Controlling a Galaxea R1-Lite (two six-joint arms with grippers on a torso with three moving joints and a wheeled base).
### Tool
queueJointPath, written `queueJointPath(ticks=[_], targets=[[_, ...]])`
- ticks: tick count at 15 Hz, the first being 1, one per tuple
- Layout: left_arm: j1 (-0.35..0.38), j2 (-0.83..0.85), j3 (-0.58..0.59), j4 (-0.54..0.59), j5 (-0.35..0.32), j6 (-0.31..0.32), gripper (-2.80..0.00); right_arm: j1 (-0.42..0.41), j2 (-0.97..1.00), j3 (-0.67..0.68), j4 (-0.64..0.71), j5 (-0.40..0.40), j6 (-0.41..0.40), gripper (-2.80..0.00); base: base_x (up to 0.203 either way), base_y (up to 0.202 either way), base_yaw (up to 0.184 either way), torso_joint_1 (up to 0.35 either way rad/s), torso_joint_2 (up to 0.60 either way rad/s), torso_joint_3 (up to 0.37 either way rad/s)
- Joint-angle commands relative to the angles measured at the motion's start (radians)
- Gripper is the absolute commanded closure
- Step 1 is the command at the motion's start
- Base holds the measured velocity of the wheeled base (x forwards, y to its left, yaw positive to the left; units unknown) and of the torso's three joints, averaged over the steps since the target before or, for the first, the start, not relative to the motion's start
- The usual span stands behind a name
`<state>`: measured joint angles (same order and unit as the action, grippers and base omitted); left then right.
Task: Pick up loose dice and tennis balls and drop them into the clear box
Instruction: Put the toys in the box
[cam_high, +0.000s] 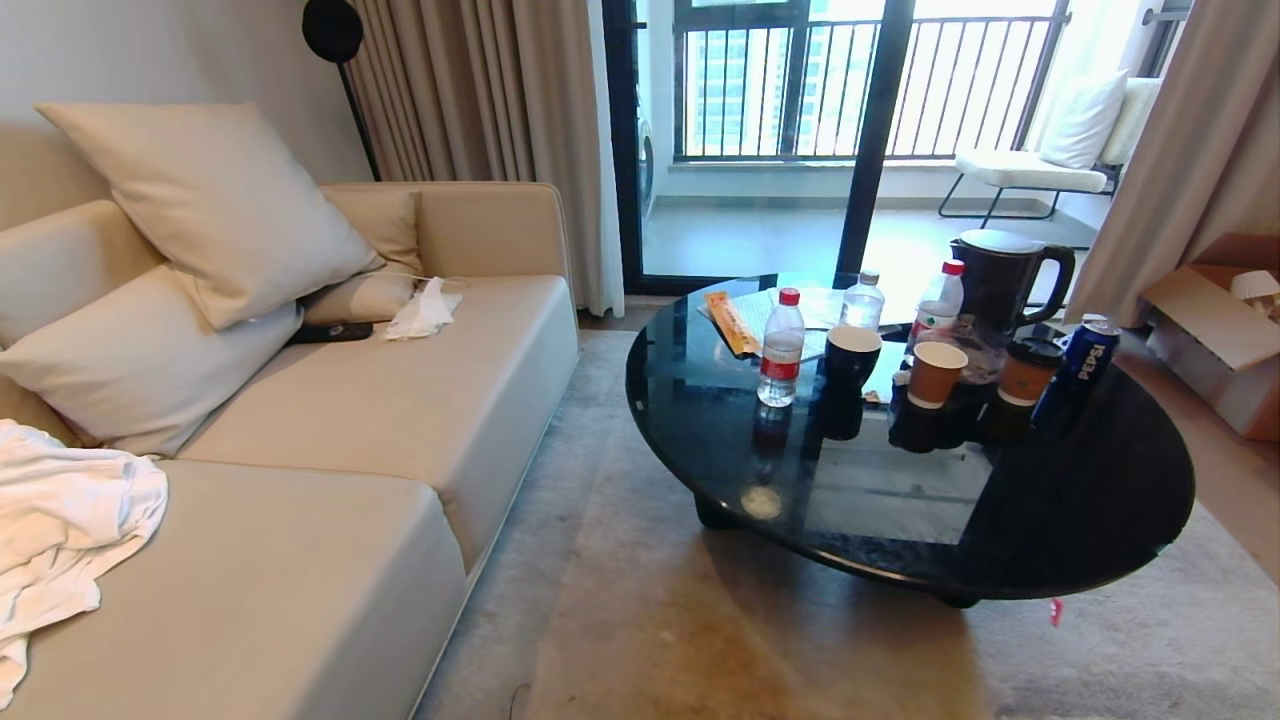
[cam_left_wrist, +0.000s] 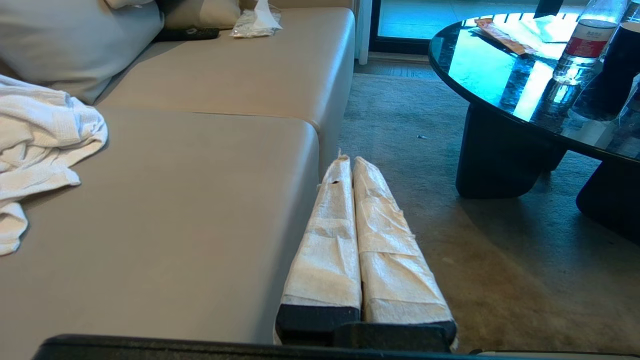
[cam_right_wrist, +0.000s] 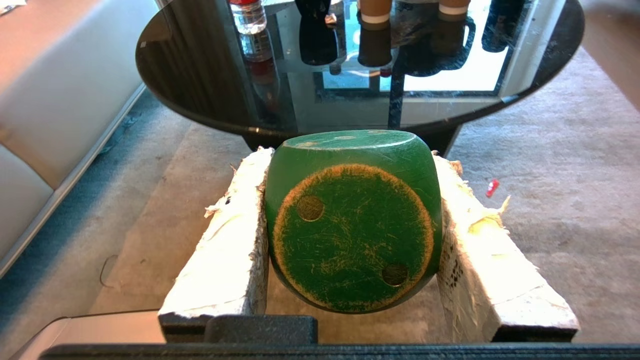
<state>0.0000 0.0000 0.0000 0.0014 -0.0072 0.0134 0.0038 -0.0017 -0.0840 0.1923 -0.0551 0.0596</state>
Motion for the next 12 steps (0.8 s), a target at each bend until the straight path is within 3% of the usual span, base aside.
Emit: queueJointPath(ticks=[1, 12], targets=[[0.000, 0.000, 0.000, 0.000, 0.000, 0.000, 0.00, -0.001, 0.000, 0.001, 0.001, 0.000, -0.001, 0.00, -0.183, 0.000, -0.002, -0.001, 0.00, -0.005], [0.000, 0.000, 0.000, 0.000, 0.000, 0.000, 0.00, 0.000, 0.000, 0.000, 0.001, 0.000, -0.001, 0.00, -0.183, 0.000, -0.002, 0.003, 0.00, 0.001]])
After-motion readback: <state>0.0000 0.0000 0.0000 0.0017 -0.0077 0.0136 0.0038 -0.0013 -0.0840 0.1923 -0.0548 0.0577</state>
